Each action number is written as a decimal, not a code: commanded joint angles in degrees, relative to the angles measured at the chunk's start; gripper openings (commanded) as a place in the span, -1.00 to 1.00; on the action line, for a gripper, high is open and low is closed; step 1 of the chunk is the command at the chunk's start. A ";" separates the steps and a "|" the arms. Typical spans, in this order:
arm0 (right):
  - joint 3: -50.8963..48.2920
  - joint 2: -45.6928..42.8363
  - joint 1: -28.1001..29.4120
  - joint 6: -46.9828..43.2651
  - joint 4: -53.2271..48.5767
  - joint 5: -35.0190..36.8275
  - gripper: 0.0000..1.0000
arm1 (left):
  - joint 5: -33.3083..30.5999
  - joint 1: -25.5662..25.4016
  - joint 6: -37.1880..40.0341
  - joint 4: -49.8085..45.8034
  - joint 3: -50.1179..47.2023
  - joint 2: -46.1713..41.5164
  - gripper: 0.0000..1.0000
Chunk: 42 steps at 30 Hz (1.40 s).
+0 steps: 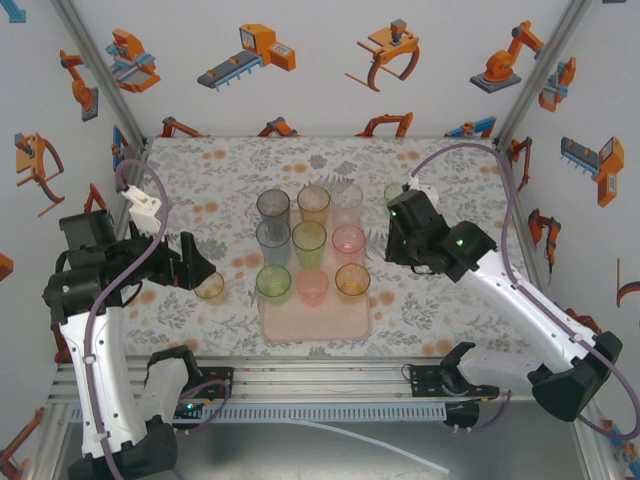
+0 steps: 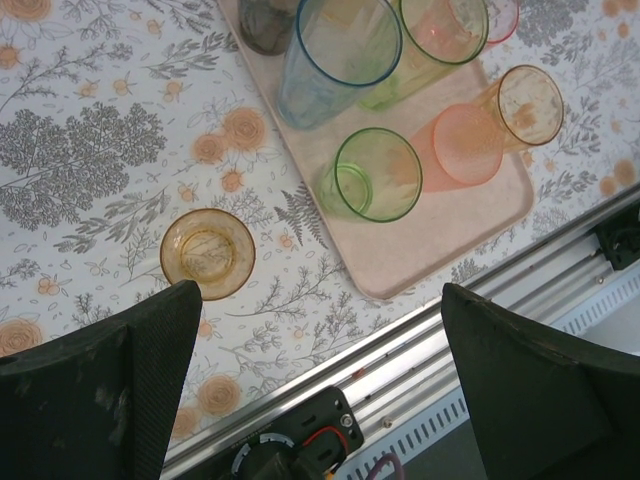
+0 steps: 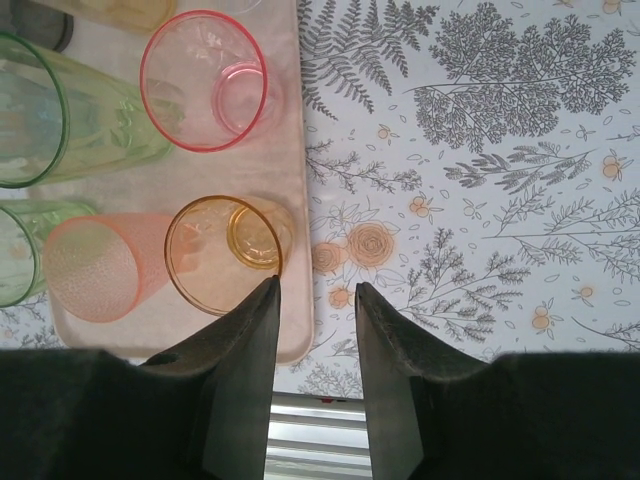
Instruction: Place the glasses into the tray
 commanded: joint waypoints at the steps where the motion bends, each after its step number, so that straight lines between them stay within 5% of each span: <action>1: -1.49 -1.89 -1.47 -0.86 -1.58 1.22 -0.24 | 0.11 -0.42 2.90 -2.66 1.34 0.75 0.94; 16: -3.09 -3.00 -12.63 -2.31 1.41 -5.76 -0.16 | -5.58 -7.28 4.48 -3.22 -0.28 -0.44 0.94; 29: -1.47 -2.03 -17.62 -4.56 -0.96 -8.77 -0.14 | -14.82 -18.63 -0.56 2.44 4.23 5.70 0.94; 42: 0.62 1.55 -21.35 -5.31 -0.43 -10.89 -0.12 | -15.30 -20.07 1.74 1.53 2.23 1.71 0.94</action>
